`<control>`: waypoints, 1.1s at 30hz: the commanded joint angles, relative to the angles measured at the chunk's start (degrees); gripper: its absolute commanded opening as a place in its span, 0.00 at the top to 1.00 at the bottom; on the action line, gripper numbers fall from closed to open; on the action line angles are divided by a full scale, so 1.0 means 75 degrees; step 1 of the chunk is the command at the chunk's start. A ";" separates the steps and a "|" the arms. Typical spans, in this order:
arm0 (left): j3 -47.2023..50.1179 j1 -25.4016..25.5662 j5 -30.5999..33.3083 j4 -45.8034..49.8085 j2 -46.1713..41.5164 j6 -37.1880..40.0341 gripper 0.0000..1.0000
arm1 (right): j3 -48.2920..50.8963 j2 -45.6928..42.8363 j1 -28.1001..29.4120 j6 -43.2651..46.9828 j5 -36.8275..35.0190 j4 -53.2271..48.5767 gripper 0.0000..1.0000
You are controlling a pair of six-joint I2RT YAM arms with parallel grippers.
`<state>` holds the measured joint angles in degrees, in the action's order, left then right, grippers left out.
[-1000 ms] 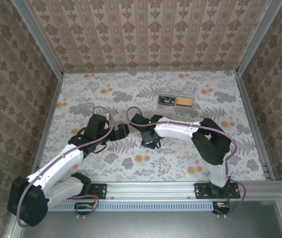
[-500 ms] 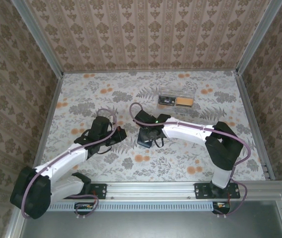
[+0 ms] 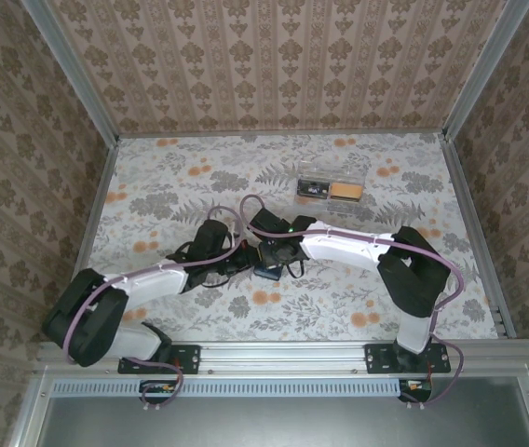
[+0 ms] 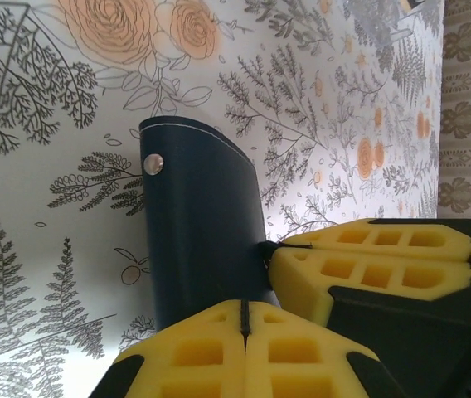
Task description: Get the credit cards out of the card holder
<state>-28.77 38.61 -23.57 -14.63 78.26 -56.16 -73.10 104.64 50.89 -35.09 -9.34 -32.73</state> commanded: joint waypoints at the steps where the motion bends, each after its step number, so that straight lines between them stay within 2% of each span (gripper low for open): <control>1: 0.0104 0.0134 -0.0157 -0.0577 0.0284 -0.0272 1.00 | 0.0008 0.0186 0.0065 -0.0108 0.0137 0.0152 1.00; 7: 0.0122 0.0273 -0.0065 -0.0540 0.1031 -0.0304 1.00 | 0.0064 0.0269 0.0089 -0.0196 0.0204 0.0216 1.00; 15: -0.0254 0.0505 0.0278 0.0506 0.2419 -0.0287 1.00 | 0.0241 0.0245 0.0074 -0.0439 0.0401 0.0646 1.00; 19: -0.0220 0.0501 0.0238 0.0418 0.2876 -0.0495 1.00 | 0.0412 -0.0074 0.0059 -0.0545 0.0284 0.0660 1.00; 25: -0.0206 0.0483 0.0482 0.0782 0.2431 -0.0380 1.00 | 0.0779 -0.1002 -0.0078 -0.0627 -0.0136 0.0429 1.00; 30: -0.0336 0.0218 0.0471 0.1161 0.1455 -0.0154 1.00 | 0.1063 -0.1837 -0.0222 -0.0639 -0.0104 0.0440 1.00; 31: -0.0406 0.0122 0.0471 0.1361 0.1176 -0.0045 0.98 | 0.1050 -0.1941 -0.0224 -0.0621 -0.0070 0.0438 1.00; 33: -0.0558 -0.0168 0.0532 0.1859 0.0503 0.0231 0.75 | 0.0971 -0.2106 -0.0233 -0.0590 0.0091 0.0473 1.00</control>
<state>-32.77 39.86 -22.41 -12.38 87.02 -57.65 -65.41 91.77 49.34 -39.03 -9.96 -30.04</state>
